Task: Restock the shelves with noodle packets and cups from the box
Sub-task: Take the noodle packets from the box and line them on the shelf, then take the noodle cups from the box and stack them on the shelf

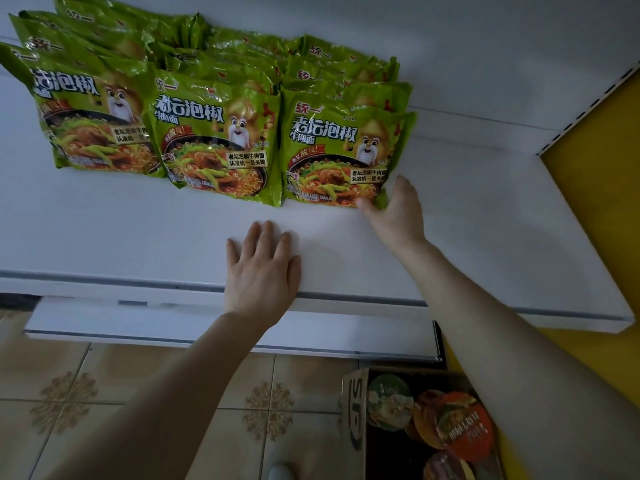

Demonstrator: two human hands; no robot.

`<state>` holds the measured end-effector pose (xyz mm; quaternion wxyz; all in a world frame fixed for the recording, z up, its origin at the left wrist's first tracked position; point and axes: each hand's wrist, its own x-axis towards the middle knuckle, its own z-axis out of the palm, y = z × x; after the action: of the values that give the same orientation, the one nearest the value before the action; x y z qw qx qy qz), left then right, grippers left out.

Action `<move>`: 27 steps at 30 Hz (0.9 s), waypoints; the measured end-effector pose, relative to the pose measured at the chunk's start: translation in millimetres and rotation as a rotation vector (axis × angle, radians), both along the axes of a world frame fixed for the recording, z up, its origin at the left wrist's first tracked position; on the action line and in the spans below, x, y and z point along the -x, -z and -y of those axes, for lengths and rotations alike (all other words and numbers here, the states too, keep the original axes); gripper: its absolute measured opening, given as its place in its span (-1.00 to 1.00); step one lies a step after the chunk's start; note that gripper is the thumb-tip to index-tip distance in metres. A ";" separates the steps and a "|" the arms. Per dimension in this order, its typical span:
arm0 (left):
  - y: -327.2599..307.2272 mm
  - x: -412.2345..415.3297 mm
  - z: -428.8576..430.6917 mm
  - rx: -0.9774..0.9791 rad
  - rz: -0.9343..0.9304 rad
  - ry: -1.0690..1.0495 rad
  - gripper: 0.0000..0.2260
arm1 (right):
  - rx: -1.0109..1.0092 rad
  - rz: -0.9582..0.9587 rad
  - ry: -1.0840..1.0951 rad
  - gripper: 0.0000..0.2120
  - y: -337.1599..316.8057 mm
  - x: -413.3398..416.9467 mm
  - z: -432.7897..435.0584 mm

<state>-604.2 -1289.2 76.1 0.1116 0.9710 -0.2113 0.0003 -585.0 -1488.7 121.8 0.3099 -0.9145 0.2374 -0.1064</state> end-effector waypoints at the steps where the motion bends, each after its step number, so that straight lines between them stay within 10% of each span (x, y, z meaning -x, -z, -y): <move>1: -3.1 0.2 -0.4 -0.004 -0.023 -0.003 -0.49 | 0.088 -0.028 -0.027 -0.59 -3.1 5.2 1.6; 27: 19.7 186.3 82.5 0.241 0.120 0.902 -0.69 | 0.233 -0.417 0.334 -0.73 25.7 330.3 57.3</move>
<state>-790.5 -1371.7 56.4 0.2003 0.7607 -0.6165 0.0327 -915.3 -1546.0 96.1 0.1254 -0.8943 0.4296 0.0075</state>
